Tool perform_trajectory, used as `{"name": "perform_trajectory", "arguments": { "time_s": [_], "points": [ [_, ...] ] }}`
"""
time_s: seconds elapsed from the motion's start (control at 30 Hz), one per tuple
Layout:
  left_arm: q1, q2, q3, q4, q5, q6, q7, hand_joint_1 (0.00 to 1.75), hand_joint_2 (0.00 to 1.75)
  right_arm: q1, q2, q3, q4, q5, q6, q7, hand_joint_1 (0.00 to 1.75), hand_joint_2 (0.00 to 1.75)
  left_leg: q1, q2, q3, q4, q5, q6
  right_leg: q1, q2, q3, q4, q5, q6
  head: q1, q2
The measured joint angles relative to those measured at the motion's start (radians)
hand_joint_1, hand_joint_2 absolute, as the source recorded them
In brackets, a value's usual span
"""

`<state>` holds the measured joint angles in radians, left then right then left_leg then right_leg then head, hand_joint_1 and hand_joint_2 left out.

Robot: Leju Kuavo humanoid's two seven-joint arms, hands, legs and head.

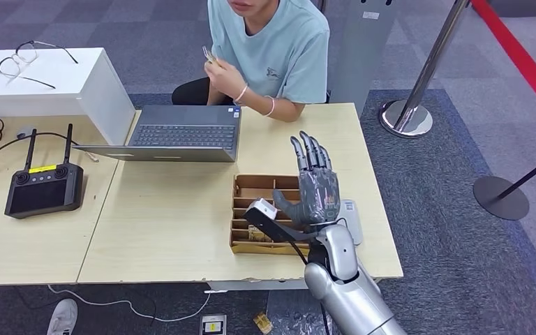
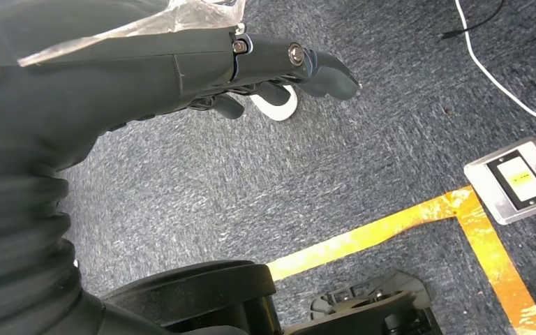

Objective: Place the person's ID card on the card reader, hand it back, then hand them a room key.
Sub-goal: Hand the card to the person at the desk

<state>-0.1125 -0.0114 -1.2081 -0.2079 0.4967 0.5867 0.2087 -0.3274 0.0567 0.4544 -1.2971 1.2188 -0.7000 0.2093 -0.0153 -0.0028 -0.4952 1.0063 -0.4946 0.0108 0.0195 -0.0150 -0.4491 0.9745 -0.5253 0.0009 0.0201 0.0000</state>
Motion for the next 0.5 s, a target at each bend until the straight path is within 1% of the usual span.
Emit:
{"name": "perform_trajectory", "arguments": {
  "time_s": [0.37,0.5],
  "points": [
    [0.000,0.000,0.000,0.000,0.000,0.000,0.000,0.00,1.75,0.005,-0.002,-0.009,-0.015,0.000,0.000,-0.002,0.00,1.75,0.000,0.000,0.000,0.000,0.000,0.000,0.000,0.000,0.000,0.000,0.000,0.000,0.000,0.000],
    [0.001,0.000,0.000,0.000,0.008,0.000,0.000,0.00,1.75,0.024,-0.008,-0.024,-0.059,0.007,0.000,0.000,0.00,1.75,0.000,0.000,0.000,0.000,0.000,0.000,0.000,0.000,0.000,0.000,0.000,0.000,0.000,0.000]
  ]
}}
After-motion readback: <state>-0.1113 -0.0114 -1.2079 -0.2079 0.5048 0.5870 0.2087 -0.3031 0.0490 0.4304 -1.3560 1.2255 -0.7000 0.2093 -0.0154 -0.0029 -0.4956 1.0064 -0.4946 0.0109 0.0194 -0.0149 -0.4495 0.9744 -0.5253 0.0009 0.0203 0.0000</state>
